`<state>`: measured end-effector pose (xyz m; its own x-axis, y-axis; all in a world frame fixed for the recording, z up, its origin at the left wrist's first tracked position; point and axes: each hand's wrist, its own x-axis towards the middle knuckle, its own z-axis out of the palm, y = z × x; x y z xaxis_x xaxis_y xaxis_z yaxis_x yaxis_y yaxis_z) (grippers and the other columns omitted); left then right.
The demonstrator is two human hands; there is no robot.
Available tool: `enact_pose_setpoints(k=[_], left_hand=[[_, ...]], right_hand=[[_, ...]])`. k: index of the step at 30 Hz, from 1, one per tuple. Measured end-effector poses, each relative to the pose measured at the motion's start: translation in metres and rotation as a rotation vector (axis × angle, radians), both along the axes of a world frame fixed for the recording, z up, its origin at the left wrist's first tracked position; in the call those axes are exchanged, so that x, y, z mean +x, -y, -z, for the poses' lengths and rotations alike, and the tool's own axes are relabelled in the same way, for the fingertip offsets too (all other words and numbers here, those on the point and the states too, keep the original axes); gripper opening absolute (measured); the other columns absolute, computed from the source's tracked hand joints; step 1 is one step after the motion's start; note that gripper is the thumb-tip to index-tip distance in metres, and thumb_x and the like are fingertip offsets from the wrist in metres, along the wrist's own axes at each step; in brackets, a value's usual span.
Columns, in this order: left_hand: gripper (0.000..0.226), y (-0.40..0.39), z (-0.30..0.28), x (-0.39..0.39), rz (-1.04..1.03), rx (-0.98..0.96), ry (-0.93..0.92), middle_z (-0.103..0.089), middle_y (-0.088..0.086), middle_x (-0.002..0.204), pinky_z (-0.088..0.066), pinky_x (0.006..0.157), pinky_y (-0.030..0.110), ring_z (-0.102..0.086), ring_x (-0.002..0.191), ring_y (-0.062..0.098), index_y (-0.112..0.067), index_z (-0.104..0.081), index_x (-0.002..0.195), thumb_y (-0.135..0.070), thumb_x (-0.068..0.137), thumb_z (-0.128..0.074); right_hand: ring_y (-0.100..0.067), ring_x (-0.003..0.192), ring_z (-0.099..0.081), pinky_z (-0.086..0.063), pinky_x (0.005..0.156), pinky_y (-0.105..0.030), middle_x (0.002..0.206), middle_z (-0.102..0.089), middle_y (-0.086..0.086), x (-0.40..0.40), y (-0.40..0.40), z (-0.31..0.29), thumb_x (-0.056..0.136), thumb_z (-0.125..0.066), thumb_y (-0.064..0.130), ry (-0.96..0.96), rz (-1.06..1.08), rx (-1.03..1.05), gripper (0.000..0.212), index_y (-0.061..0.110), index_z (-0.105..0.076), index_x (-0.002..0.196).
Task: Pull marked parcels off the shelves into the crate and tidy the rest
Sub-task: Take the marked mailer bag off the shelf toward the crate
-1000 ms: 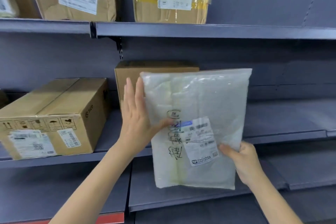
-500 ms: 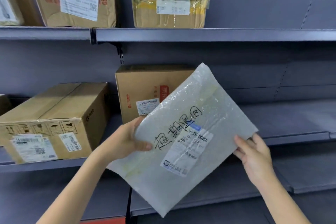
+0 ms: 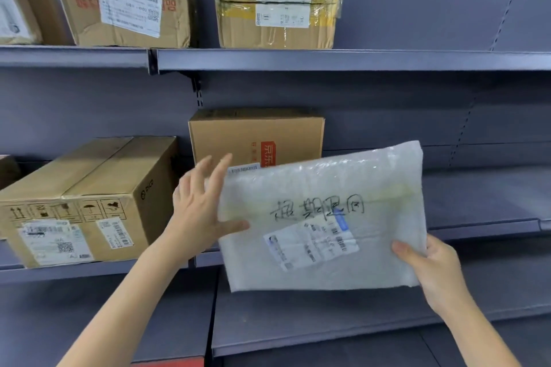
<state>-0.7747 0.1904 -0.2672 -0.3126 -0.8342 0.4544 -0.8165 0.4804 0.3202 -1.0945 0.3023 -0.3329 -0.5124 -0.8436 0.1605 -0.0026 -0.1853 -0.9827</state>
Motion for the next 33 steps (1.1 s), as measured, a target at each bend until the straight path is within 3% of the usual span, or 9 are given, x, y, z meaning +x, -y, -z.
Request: enact_pose_setpoints(k=[3, 5, 7, 10, 14, 17, 20, 23, 33], left_hand=[[0.125, 0.001, 0.008, 0.002, 0.032, 0.093, -0.274, 0.006, 0.003, 0.156, -0.007, 0.115, 0.044, 0.003, 0.144, 0.023, -0.026, 0.011, 0.146, -0.037, 0.063, -0.082], [0.129, -0.003, 0.011, 0.003, 0.154, 0.33, -0.573, -0.002, -0.001, 0.156, -0.019, 0.114, 0.043, -0.009, 0.143, 0.02, -0.031, 0.012, 0.145, -0.038, 0.057, -0.083], [0.13, -0.008, 0.013, 0.004, 0.26, 0.573, -0.804, -0.028, -0.003, 0.148, -0.043, 0.101, 0.038, -0.038, 0.132, 0.018, -0.042, -0.003, 0.142, -0.053, 0.043, -0.086], [0.107, -0.013, 0.022, 0.004, 0.39, 0.738, -0.933, -0.063, -0.002, 0.119, -0.056, 0.077, 0.029, -0.064, 0.104, 0.016, -0.031, -0.043, 0.125, -0.059, 0.032, -0.087], [0.058, -0.018, 0.039, -0.001, 0.419, 0.695, -0.98, -0.072, 0.0, 0.104, -0.056, 0.068, 0.024, -0.069, 0.093, 0.017, -0.021, -0.055, 0.115, -0.016, 0.065, -0.084], [0.046, -0.022, 0.055, -0.006, 0.383, 0.662, -1.011, -0.073, -0.004, 0.098, -0.056, 0.065, 0.022, -0.07, 0.089, 0.014, -0.019, -0.055, 0.112, 0.006, 0.075, -0.066], [0.045, -0.029, 0.078, -0.011, 0.354, 0.671, -1.042, -0.074, -0.003, 0.098, -0.056, 0.064, 0.023, -0.07, 0.089, 0.016, -0.02, -0.055, 0.111, 0.008, 0.077, -0.063], [0.048, -0.037, 0.107, -0.016, 0.287, 0.703, -1.066, -0.073, -0.001, 0.099, -0.056, 0.065, 0.024, -0.07, 0.09, 0.02, -0.018, -0.055, 0.111, 0.004, 0.073, -0.073], [0.032, -0.068, 0.175, -0.031, -0.022, 0.803, -0.76, -0.066, 0.002, 0.088, -0.051, 0.062, 0.026, -0.064, 0.073, 0.013, -0.015, -0.053, 0.094, -0.007, 0.073, -0.077]], right_hand=[[-0.01, 0.074, -0.07, -0.054, 0.053, -0.021, 0.077, -0.074, 0.003, 0.004, -0.001, 0.005, 0.053, -0.081, 0.025, 0.163, -0.046, -0.103, 0.04, 0.013, -0.064, 0.088], [-0.008, 0.074, -0.07, -0.055, 0.054, -0.023, 0.077, -0.074, 0.006, 0.005, 0.0, 0.008, 0.073, -0.067, 0.01, 0.31, -0.091, -0.146, 0.022, 0.013, -0.06, 0.094], [-0.008, 0.072, -0.07, -0.057, 0.055, -0.026, 0.079, -0.074, 0.007, 0.005, 0.0, 0.011, 0.084, -0.051, 0.003, 0.39, -0.111, -0.143, 0.019, 0.014, -0.059, 0.097], [-0.012, 0.072, -0.07, -0.056, 0.054, -0.027, 0.081, -0.074, 0.003, 0.006, -0.001, 0.016, 0.065, -0.071, 0.017, 0.341, -0.139, -0.13, 0.026, 0.016, -0.065, 0.09], [-0.015, 0.075, -0.071, -0.055, 0.055, -0.025, 0.085, -0.075, -0.001, 0.007, -0.005, 0.022, 0.018, -0.091, 0.048, 0.253, -0.118, -0.069, 0.086, 0.014, -0.066, 0.092], [-0.015, 0.075, -0.071, -0.056, 0.056, -0.025, 0.085, -0.075, -0.002, 0.008, -0.008, 0.032, 0.014, -0.09, 0.053, 0.238, -0.056, -0.021, 0.093, 0.012, -0.065, 0.094], [-0.017, 0.076, -0.07, -0.057, 0.058, -0.026, 0.087, -0.075, -0.002, 0.006, -0.014, 0.045, 0.04, -0.09, 0.04, 0.184, 0.015, 0.02, 0.064, 0.014, -0.065, 0.093], [-0.024, 0.08, -0.066, -0.055, 0.064, -0.032, 0.091, -0.072, -0.007, 0.004, -0.021, 0.059, 0.081, -0.063, 0.005, 0.161, 0.044, 0.084, 0.016, 0.009, -0.063, 0.096], [-0.013, 0.065, -0.064, -0.05, 0.049, -0.023, 0.08, -0.067, 0.0, -0.032, -0.039, 0.12, 0.083, -0.061, 0.0, 0.083, 0.019, 0.332, 0.013, 0.01, -0.061, 0.092]])
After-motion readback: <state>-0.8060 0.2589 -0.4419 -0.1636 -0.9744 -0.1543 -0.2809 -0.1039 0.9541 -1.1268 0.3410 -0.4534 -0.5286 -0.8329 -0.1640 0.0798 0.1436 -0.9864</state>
